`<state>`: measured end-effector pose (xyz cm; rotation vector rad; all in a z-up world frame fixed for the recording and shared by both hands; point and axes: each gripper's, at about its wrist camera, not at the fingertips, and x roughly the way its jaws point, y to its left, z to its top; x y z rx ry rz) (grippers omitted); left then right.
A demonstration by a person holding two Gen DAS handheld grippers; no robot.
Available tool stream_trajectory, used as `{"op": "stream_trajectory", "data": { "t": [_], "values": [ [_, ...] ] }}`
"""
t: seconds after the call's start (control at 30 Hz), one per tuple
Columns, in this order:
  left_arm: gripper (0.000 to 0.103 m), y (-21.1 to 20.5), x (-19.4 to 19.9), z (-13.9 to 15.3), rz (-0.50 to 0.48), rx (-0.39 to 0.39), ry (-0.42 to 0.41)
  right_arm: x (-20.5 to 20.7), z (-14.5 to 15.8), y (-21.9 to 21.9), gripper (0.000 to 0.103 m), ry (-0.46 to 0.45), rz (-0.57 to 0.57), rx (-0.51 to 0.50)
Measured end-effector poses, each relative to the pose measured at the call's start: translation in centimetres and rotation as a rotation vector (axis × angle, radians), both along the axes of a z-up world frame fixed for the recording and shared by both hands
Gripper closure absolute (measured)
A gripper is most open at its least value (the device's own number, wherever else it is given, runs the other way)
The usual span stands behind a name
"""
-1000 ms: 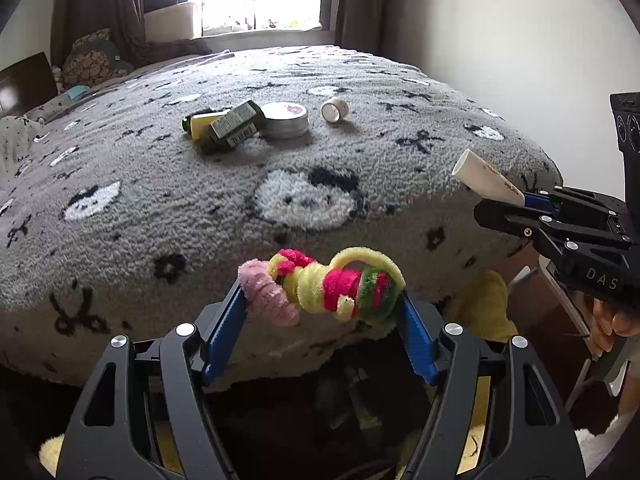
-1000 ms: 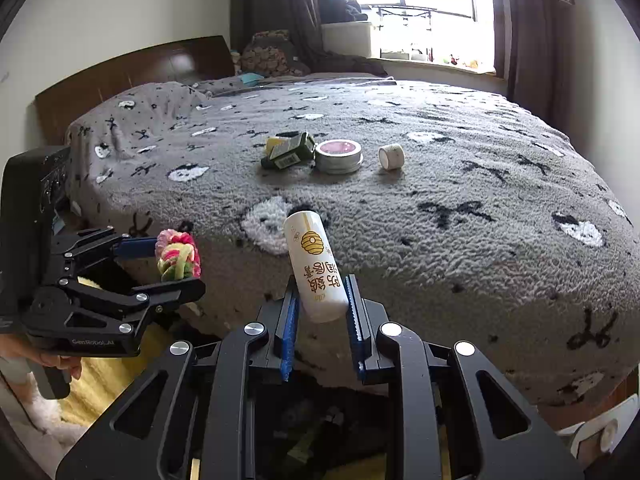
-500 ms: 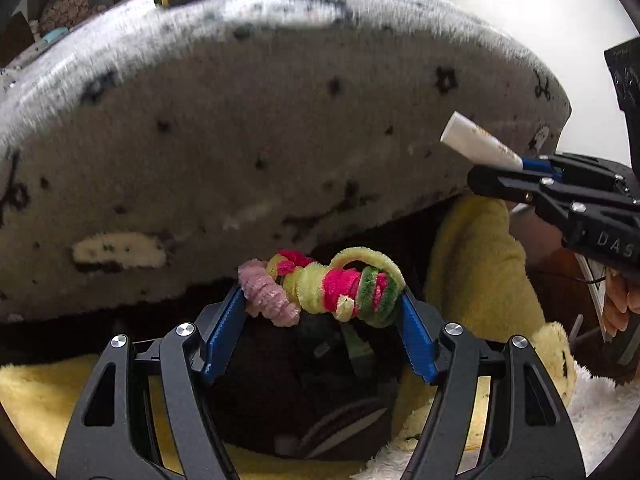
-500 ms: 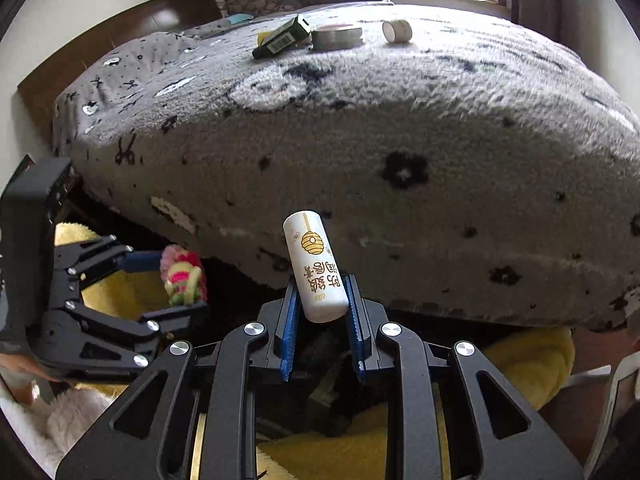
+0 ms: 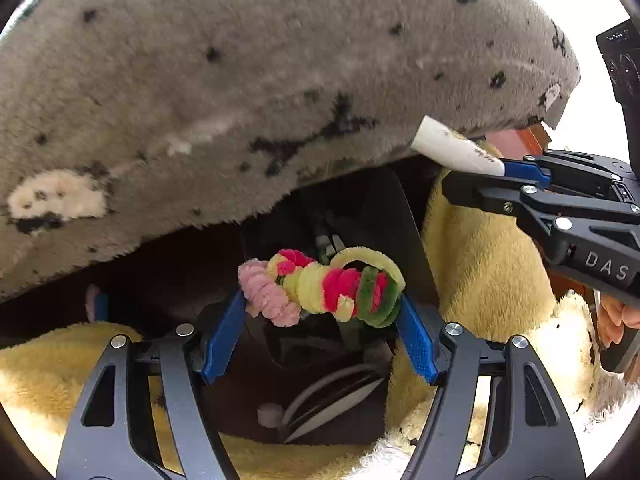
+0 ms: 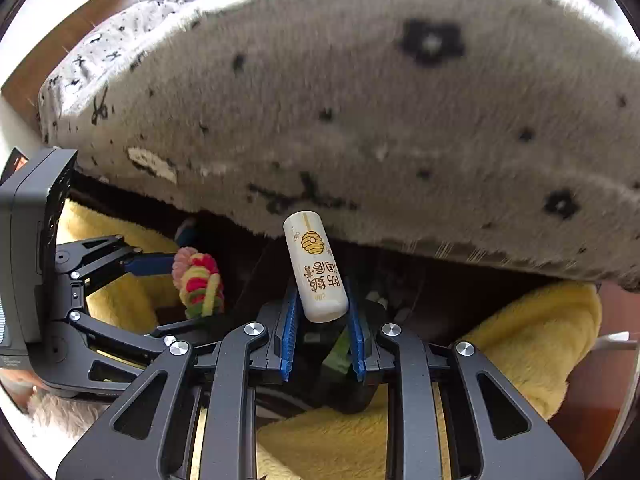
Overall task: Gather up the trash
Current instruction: 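Lower both held items into the bin and open both tools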
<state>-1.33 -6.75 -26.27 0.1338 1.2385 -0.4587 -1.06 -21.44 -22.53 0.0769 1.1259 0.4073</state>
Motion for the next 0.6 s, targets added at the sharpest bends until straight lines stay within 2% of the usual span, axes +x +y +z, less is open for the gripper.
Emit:
{"op": "stream_trajectory", "data": {
  "t": [0.27, 0.53, 0.6],
  "values": [
    [0.036, -0.2, 1.1, -1.8, 0.003, -0.002, 0.070, 0.5, -2.0, 0.1, 0.080, 0.071, -0.002, 0.003],
    [0.032, -0.3, 1.0, -1.6, 0.008, 0.012, 0.062, 1.4, -2.3, 0.1, 0.077, 0.084, -0.028, 0.005],
    [0.027, 0.1, 1.0, -1.2, 0.020, 0.011, 0.056, 1.4, -2.2, -0.1, 0.072, 0.080, -0.042, -0.002]
  ]
}}
